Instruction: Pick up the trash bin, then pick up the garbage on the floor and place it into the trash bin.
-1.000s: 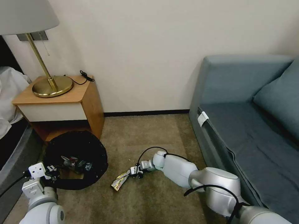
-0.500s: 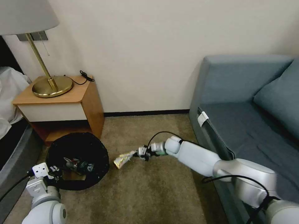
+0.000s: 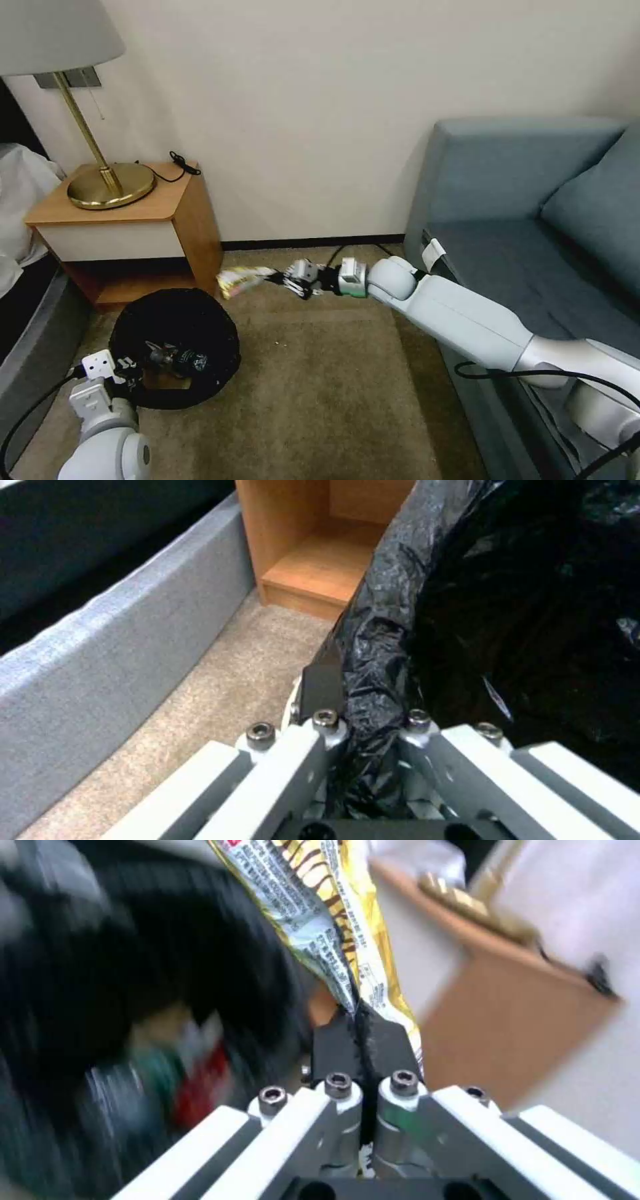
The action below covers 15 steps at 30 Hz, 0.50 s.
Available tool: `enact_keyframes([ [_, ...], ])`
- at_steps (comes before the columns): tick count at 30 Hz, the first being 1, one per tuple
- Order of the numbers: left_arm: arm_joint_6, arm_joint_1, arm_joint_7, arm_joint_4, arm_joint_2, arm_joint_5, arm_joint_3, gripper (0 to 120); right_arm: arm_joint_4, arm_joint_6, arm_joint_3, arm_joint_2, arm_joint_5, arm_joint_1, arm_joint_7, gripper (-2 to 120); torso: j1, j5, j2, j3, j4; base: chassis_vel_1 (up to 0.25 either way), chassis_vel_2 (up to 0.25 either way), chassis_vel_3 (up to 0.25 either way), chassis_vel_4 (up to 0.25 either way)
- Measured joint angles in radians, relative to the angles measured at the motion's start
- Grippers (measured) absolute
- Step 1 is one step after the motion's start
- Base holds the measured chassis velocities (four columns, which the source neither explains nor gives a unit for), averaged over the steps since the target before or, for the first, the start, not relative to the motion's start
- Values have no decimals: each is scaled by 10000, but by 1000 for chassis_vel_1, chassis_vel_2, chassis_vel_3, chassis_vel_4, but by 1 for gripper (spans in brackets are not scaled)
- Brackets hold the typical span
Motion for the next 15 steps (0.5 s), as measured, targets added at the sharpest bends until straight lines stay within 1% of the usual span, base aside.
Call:
enact_keyframes([
  [2,46,6,-13,-3,0,-113,20,2,381,-216,-458,761,794,-160,878,0,0,-2,0,0,4,0,0,0,0],
  [3,70,10,-21,-9,0,-152,21,2,448,-262,-582,976,1034,-225,1111,0,0,-2,0,0,4,0,0,0,0],
  [4,70,10,-21,-9,0,-152,21,2,448,-262,-582,976,1034,-225,1111,0,0,-2,0,0,4,0,0,0,0],
  [7,128,15,-31,-62,0,-230,20,2,650,-452,-1154,1738,2048,-625,2302,0,0,-3,0,0,5,0,0,0,0],
  [8,136,8,-33,-69,0,-240,19,2,670,-493,-1273,1868,2234,-738,2518,0,-1,-2,0,0,4,0,0,0,0],
  [9,136,8,-33,-69,0,-240,19,2,670,-493,-1273,1868,2234,-738,2518,0,-1,-2,0,0,4,0,0,0,0],
  [10,154,-9,-43,-87,0,-265,21,2,692,-634,-1522,2055,2524,-971,2893,0,0,-3,0,-1,3,0,0,0,0],
  [11,166,-18,-60,-95,0,-300,26,2,693,-678,-1657,2131,2599,-1083,3025,0,0,-3,0,0,3,0,0,0,0],
  [12,166,-18,-60,-95,0,-300,26,2,693,-678,-1657,2131,2599,-1083,3025,0,0,-3,0,0,3,0,0,0,0],
  [15,250,-41,-162,-171,0,-566,60,2,620,-744,-2172,2235,2554,-1429,3455,0,0,-2,0,0,2,0,0,0,0],
])
